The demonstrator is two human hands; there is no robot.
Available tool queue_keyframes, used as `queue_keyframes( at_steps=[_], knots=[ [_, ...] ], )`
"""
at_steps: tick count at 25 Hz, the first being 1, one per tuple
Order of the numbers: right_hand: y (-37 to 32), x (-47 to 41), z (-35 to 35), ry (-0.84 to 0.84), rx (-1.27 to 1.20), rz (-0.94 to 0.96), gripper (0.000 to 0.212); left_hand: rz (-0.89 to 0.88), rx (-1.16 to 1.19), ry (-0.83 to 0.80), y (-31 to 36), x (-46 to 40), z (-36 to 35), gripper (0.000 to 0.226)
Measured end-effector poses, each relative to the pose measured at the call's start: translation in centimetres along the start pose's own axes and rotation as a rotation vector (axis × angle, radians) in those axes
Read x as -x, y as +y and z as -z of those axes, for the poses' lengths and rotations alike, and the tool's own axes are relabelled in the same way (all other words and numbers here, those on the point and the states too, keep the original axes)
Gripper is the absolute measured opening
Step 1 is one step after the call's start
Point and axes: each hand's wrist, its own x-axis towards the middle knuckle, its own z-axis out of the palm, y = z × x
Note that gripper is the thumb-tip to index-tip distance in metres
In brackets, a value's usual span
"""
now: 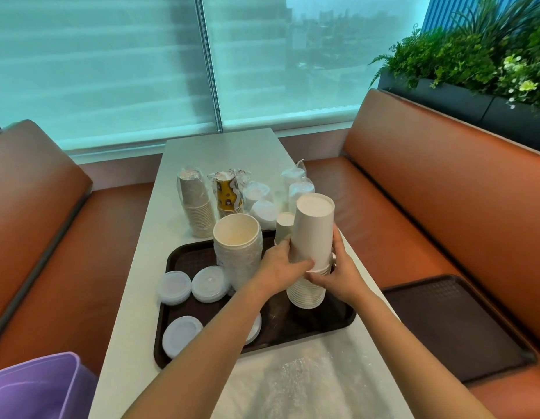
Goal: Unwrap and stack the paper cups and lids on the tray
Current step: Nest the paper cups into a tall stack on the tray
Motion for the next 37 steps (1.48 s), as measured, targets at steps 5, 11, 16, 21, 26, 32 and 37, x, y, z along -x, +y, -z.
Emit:
queue_keyframes(
  at_steps=[5, 11, 16, 21, 26, 32, 37],
  knots=[
    [-2.8, 1.1, -1.6, 0.68, 0.404, 0.412, 0.057, -0.136, -0.116, 0.439, 0.9, 1.2, 5.7, 0.025],
    [-6.1, 2.3, -9.6, 0.14, 0.214, 0.318, 0.039, -0.105, -0.294, 0.538, -2.3, -1.1, 10.6, 0.043],
    [-4.5, -2.2, -12.9, 0.08, 0.157, -0.136, 0.099, -0.023, -0.606, 0.247, -3.8, -2.6, 11.1, 0.086],
    [-3.0, -5.7, -13.3, 0.051, -0.046, -0.126, 0.104, -0.047, -0.614, 0.07, -4.3, -3.0, 10.7, 0.1],
    [-1.6, -5.7, -13.9, 0.012, -0.177, -0.132, 0.094, -0.057, -0.588, 0.004, -3.5, -3.5, 11.8, 0.1],
    [-2.0, -6.3, -14.7, 0.1, -0.169, -0.087, 0.115, -0.098, -0.532, 0.02, -3.8, -3.4, 11.2, 0.095],
    [-1.4, -6.7, -15.2, 0.091, -0.214, -0.176, 0.105, -0.111, -0.537, 0.035, -4.5, -3.4, 11.1, 0.1]
  ],
)
